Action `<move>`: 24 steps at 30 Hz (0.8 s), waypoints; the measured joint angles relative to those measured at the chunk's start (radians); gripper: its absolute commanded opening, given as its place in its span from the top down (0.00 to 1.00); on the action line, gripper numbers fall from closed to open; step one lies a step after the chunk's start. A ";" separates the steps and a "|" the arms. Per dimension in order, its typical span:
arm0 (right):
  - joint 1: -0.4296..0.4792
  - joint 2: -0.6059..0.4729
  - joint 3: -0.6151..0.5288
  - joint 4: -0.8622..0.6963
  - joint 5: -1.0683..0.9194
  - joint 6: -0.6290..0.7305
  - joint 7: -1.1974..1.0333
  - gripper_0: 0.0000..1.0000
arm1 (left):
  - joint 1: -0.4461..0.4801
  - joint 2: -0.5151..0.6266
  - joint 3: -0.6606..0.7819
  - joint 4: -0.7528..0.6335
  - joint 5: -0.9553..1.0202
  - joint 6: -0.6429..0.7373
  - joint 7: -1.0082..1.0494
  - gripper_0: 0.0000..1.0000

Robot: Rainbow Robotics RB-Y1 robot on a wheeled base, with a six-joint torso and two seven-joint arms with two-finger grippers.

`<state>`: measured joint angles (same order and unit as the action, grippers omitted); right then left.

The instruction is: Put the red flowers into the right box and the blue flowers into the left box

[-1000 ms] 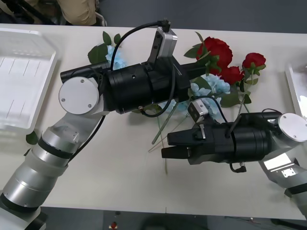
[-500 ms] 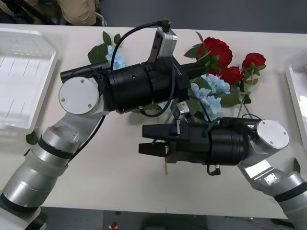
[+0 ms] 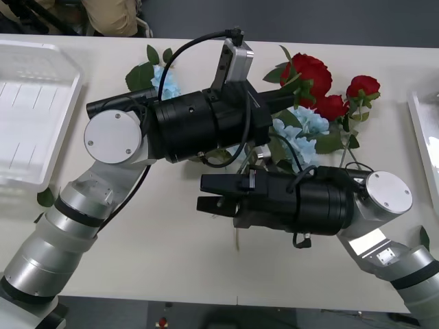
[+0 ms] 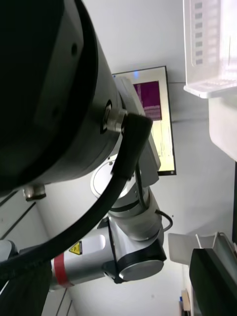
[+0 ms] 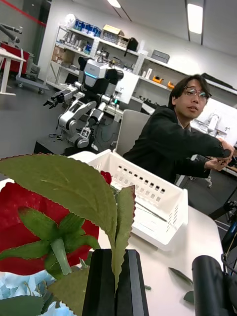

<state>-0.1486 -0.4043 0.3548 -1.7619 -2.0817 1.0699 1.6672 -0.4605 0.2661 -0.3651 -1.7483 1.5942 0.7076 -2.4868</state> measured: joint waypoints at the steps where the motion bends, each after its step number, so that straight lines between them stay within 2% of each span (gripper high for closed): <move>1: 0.000 0.000 0.000 0.000 0.000 -0.007 0.000 0.28 | 0.000 0.000 0.000 0.000 0.000 0.000 0.000 1.00; 3: 0.000 0.002 0.000 0.000 0.000 -0.008 0.000 0.42 | 0.000 0.000 0.000 0.000 0.000 0.000 0.000 1.00; 4: 0.000 0.003 0.000 0.000 0.000 -0.008 0.000 0.45 | 0.000 0.000 0.000 0.000 0.000 0.000 0.000 1.00; 6: 0.000 0.003 0.000 0.000 0.000 -0.008 0.000 0.65 | 0.000 0.000 0.000 0.000 0.000 0.000 0.000 1.00; 7: 0.000 0.003 0.000 0.000 0.000 -0.008 0.000 0.71 | 0.000 0.000 0.000 0.000 0.000 0.000 0.000 1.00; 8: 0.000 0.003 0.000 0.000 0.000 -0.008 0.000 0.82 | 0.000 0.000 0.000 0.000 0.000 0.000 0.000 1.00; 9: 0.000 0.003 0.000 0.000 0.000 -0.008 0.000 0.88 | 0.000 0.000 0.000 0.000 0.000 0.000 0.000 1.00; 14: 0.000 0.003 0.000 0.000 0.000 -0.008 0.000 1.00 | 0.000 0.000 0.000 0.000 0.000 0.000 0.000 1.00; 24: 0.000 0.003 -0.001 0.000 -0.008 -0.008 0.002 1.00 | 0.000 0.000 0.000 0.000 0.000 0.000 0.000 1.00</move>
<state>-0.1486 -0.4016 0.3542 -1.7619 -2.0894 1.0619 1.6691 -0.4605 0.2661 -0.3651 -1.7483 1.5942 0.7073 -2.4868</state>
